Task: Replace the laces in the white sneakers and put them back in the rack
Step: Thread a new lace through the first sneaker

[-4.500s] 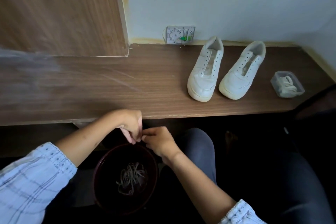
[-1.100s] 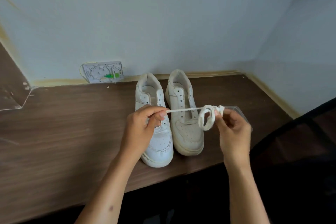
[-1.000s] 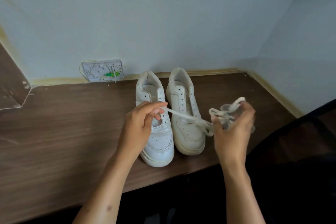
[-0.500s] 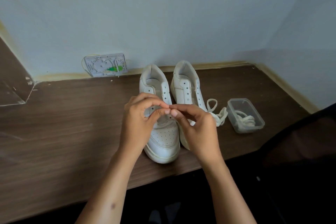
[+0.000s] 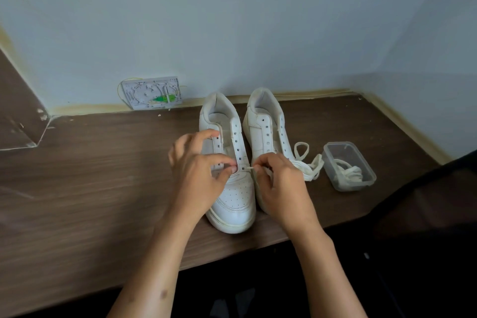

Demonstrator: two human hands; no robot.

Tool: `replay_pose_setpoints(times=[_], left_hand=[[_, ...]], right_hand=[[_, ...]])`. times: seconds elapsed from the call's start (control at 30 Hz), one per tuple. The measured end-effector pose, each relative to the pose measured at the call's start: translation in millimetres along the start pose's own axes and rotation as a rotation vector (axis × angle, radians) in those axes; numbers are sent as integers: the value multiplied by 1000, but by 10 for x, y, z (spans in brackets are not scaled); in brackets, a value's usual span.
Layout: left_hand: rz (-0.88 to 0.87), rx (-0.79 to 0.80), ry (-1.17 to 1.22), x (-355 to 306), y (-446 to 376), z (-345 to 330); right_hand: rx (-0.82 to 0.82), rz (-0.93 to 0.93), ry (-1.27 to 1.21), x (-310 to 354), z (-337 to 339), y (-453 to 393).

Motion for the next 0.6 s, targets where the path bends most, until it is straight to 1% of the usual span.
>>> replay_pose_setpoints(times=[0.07, 0.13, 0.27, 0.43, 0.5, 0.6], left_hand=[[-4, 14, -3, -4, -2, -18], [38, 36, 7, 24, -4, -39], [76, 63, 11, 45, -2, -92], [100, 54, 75, 48, -5, -121], [108, 63, 74, 55, 0, -131], [70, 161, -8, 42, 22, -199]], right_hand=[[-2, 20, 41, 17, -34, 2], [-14, 21, 71, 35, -74, -1], [-111, 32, 147, 102, -106, 11], [-209, 121, 295, 306, -174, 70], [-229, 131, 252, 284, -180, 80], [-216, 38, 119, 124, -167, 70]])
Point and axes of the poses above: each hand's wrist, its own y-axis away from the middle knuckle, its own z-axis out of the back of the hand, x = y × z, the point moved 7 cm from there along -y, towards the middle knuckle, and after that the axes turned 2 degrees about x, right-handed, at the moved point
